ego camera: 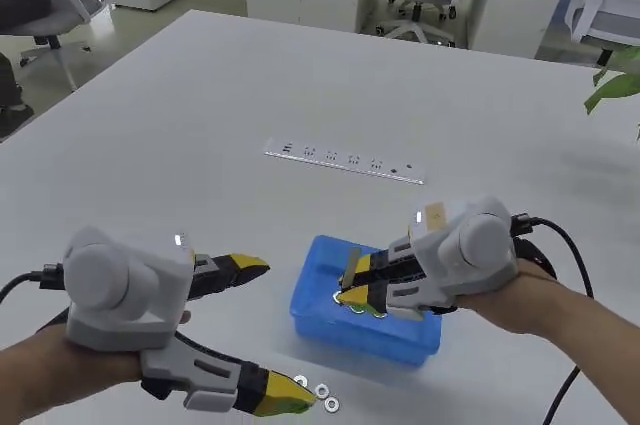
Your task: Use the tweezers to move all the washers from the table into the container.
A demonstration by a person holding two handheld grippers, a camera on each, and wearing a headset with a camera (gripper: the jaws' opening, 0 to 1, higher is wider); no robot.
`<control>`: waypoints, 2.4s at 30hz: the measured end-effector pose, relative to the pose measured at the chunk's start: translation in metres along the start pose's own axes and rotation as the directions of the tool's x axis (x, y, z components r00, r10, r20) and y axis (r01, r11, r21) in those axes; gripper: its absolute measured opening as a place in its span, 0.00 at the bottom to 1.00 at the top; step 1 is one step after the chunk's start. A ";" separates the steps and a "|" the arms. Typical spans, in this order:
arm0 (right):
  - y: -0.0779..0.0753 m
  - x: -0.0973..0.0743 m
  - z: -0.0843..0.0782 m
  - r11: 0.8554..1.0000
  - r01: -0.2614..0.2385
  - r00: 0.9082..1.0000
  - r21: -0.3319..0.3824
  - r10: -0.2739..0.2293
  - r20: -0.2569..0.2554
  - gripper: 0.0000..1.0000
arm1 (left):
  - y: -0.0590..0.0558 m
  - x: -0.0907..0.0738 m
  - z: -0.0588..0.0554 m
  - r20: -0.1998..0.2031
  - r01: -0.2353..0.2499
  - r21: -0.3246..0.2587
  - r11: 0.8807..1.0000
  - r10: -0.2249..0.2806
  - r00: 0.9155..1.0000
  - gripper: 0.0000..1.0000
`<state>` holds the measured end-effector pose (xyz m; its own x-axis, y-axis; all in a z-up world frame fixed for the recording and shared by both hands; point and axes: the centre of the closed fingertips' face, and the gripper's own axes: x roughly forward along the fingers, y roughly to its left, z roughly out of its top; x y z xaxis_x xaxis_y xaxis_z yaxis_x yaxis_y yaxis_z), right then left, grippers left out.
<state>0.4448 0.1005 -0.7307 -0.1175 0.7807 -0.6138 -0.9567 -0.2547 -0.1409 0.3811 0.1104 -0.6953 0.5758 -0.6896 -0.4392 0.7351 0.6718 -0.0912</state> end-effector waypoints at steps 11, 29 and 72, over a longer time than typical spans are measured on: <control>-0.004 0.010 -0.011 1.000 -0.012 1.000 0.008 0.012 -0.012 0.09 | 0.008 0.003 0.001 -0.006 0.000 0.010 1.000 0.000 1.000 0.87; -0.008 0.022 -0.025 1.000 -0.027 0.999 0.006 0.027 -0.028 0.10 | 0.022 0.023 0.008 -0.034 0.042 0.072 0.997 -0.040 0.999 0.59; -0.011 0.026 -0.033 0.999 -0.032 0.999 -0.021 0.031 -0.035 0.11 | 0.042 0.075 0.031 -0.076 0.127 0.283 0.951 -0.110 0.991 0.07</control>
<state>0.4610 0.1049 -0.7706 -0.1381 0.7519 -0.6446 -0.9465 -0.2918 -0.1375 0.4660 0.0785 -0.7044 0.4626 -0.7364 -0.4936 0.8733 0.4743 0.1109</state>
